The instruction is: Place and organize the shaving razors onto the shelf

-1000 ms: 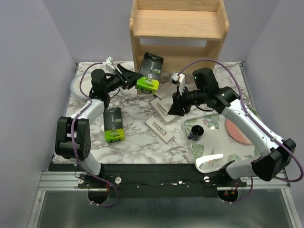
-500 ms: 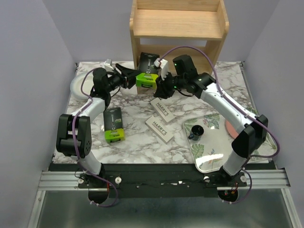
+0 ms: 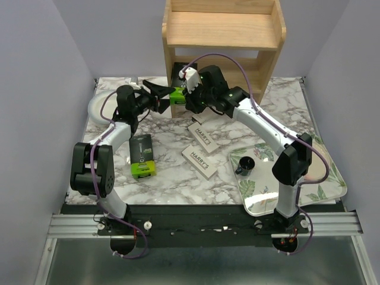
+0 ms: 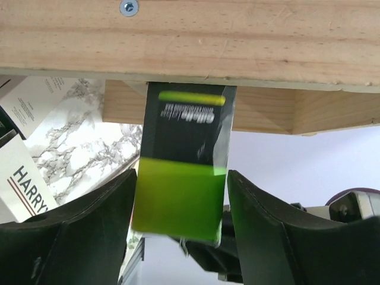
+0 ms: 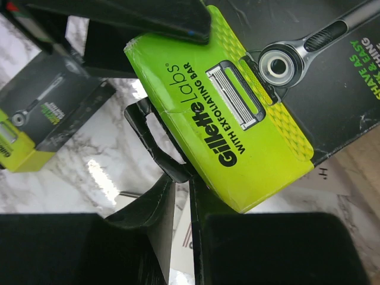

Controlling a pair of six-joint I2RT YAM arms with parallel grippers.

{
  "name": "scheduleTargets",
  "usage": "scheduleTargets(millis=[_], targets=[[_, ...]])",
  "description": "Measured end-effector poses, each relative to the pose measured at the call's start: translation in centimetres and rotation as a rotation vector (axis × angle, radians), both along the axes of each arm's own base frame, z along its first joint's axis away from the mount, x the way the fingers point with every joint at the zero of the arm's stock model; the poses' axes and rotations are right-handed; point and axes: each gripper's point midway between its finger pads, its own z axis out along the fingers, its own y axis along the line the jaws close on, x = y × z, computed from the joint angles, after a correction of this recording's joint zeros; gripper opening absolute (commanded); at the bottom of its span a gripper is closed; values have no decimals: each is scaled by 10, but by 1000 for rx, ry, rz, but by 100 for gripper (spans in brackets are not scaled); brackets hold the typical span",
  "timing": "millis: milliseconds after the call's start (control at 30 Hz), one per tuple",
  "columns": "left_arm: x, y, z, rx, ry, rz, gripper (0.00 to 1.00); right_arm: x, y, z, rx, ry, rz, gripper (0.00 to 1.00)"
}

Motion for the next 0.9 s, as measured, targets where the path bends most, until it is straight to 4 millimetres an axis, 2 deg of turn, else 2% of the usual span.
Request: scheduleTargets(millis=[100,500,633,733,900], targets=[[0,0,-2,0,11,2,76,14,-1,1,-15,-39,-40,23],[0,3,-5,1,33,9,83,44,0,7,-40,-122,-111,22],[-11,10,-8,13,62,20,92,52,1,7,-44,-142,-128,22],[-16,19,-9,23,78,37,94,63,0,8,-56,-170,-160,22],[-19,56,-27,44,162,108,95,78,-3,7,-81,-215,-208,22]])
